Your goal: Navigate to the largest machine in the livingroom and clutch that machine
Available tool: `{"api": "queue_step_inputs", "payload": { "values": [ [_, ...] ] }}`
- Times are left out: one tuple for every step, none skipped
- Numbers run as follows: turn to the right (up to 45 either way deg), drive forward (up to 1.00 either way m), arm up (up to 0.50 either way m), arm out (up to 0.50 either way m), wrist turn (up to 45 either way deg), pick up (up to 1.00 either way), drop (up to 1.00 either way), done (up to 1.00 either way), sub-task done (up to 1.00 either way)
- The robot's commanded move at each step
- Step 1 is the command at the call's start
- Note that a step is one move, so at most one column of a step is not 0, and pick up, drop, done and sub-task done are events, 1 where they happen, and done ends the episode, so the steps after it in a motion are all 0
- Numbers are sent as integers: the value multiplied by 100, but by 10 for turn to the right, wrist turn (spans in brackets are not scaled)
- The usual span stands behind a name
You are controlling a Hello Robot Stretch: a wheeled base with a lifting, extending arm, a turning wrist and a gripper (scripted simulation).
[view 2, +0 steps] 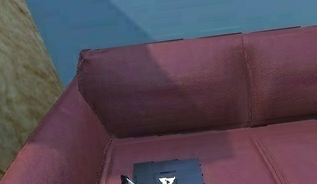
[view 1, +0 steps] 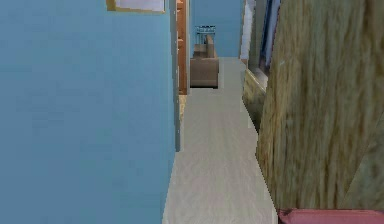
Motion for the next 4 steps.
{"api": "queue_step_inputs", "payload": {
  "values": [
    [0, 0, 0, 0, 420, 0, 0, 0, 0],
    [0, 0, -30, 0, 0, 0, 0, 0, 0],
    [0, 0, 0, 0, 0, 100, 0, 0, 0],
    [0, 0, 10, 0, 0, 0, 0, 0, 0]
  ]
}}
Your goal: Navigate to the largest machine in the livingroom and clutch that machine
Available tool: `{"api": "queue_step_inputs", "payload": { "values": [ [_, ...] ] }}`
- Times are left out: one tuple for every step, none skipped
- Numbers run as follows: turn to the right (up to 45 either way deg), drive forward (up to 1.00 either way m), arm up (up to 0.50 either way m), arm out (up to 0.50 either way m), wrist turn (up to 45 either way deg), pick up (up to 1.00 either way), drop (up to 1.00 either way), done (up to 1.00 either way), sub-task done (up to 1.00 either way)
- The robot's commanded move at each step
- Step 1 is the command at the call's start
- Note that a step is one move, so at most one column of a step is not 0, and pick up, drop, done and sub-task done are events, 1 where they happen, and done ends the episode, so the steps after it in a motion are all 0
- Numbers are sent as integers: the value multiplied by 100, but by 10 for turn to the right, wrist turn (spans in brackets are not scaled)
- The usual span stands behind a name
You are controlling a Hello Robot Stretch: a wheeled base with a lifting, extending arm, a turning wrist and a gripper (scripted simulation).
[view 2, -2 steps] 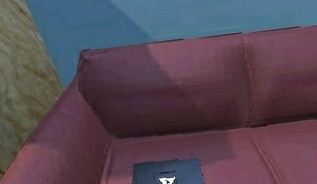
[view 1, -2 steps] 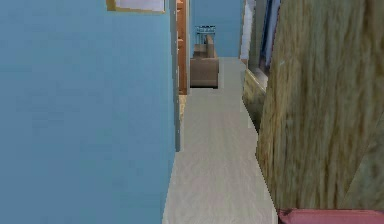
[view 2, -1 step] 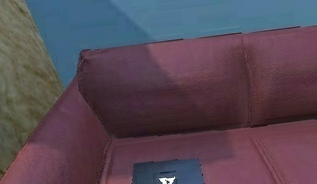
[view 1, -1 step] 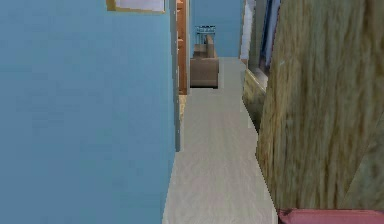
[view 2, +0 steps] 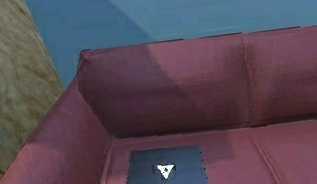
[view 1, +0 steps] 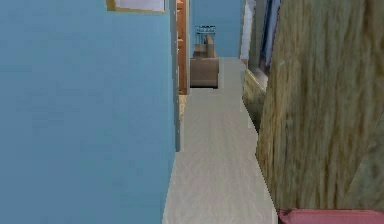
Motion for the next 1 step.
{"api": "queue_step_inputs", "payload": {
  "values": [
    [0, 0, 0, 0, 0, 0, 0, 100, 0]
  ]
}}
